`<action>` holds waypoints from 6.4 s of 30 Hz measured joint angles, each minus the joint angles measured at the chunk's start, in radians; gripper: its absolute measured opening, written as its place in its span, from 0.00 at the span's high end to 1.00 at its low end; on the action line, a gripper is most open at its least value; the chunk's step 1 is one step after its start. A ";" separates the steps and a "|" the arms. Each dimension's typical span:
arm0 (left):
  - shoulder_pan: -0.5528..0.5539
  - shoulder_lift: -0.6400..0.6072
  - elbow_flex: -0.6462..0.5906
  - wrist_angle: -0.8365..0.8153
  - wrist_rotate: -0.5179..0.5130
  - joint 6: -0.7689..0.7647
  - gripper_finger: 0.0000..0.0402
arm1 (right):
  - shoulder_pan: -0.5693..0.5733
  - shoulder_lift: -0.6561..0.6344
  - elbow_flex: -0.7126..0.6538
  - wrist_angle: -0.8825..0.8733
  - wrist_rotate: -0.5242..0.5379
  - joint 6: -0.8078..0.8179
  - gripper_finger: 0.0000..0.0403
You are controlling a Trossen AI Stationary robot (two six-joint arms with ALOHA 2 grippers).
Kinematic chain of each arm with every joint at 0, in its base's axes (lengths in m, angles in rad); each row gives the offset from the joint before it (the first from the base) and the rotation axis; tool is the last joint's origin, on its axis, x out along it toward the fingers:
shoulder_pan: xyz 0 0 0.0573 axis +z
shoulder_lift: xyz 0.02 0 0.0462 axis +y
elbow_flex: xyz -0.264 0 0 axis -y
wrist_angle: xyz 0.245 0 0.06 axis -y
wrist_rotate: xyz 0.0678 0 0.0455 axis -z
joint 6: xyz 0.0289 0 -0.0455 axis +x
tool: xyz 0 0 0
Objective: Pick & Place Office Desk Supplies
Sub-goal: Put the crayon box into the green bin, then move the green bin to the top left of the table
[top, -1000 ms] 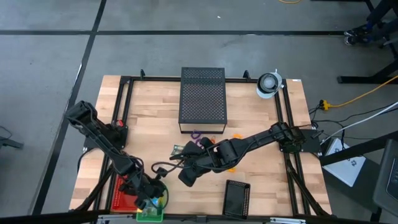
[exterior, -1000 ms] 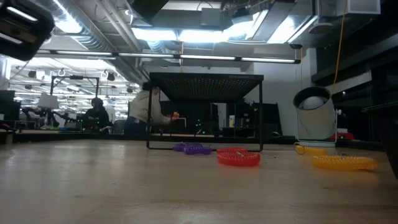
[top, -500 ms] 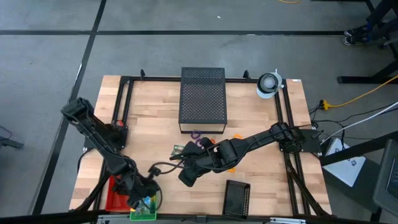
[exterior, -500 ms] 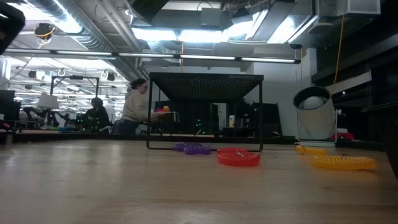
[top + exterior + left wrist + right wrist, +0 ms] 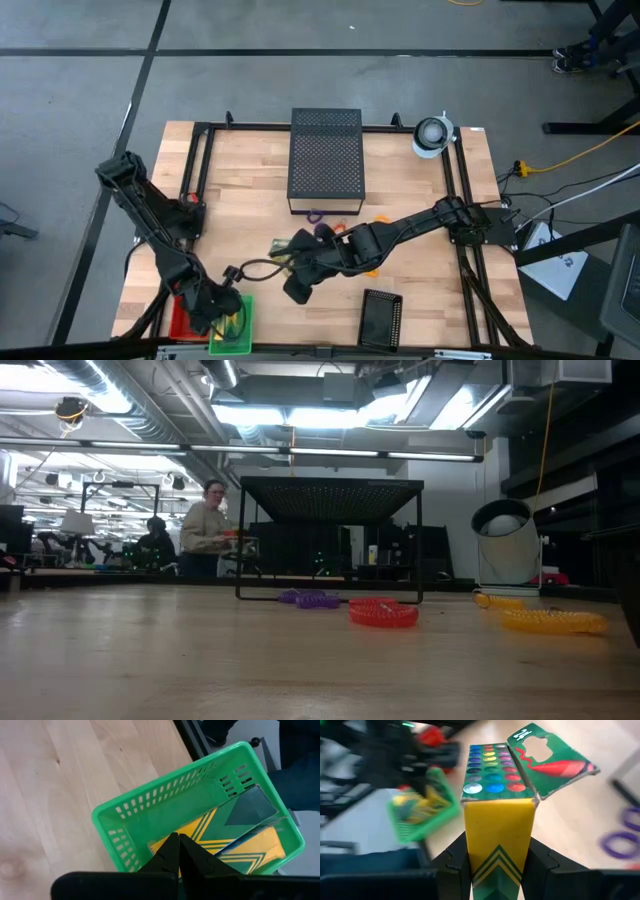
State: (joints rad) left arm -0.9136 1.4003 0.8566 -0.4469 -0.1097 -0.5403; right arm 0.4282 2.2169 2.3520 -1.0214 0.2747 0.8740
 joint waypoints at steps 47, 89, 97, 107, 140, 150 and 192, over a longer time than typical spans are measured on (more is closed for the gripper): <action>-0.235 -0.060 -0.002 0.129 -0.331 0.184 1.00 | 0.102 0.248 0.000 0.598 -0.021 0.593 0.72; -0.127 0.097 0.002 0.104 -0.203 0.103 1.00 | 0.095 0.246 0.000 0.387 0.046 0.510 0.72; -0.185 0.019 0.000 0.014 -0.219 0.029 1.00 | 0.092 0.246 0.000 0.480 0.031 0.482 0.72; -0.251 0.002 0.000 -0.060 -0.248 -0.052 1.00 | 0.090 0.246 0.000 0.603 0.020 0.500 0.72; -0.282 0.003 -0.002 -0.067 -0.323 -0.008 1.00 | 0.067 0.385 0.002 0.853 -0.046 0.641 0.72; -0.254 0.004 -0.002 -0.069 -0.333 0.024 1.00 | 0.055 0.463 -0.001 0.918 -0.133 0.682 0.72; -0.299 0.003 -0.002 -0.053 -0.340 0.031 1.00 | 0.020 0.442 0.005 1.033 -0.187 0.648 0.34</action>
State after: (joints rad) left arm -1.2125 1.4029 0.8547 -0.5003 -0.4497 -0.5089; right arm 0.4481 2.6588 2.3565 0.0117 0.0873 1.5224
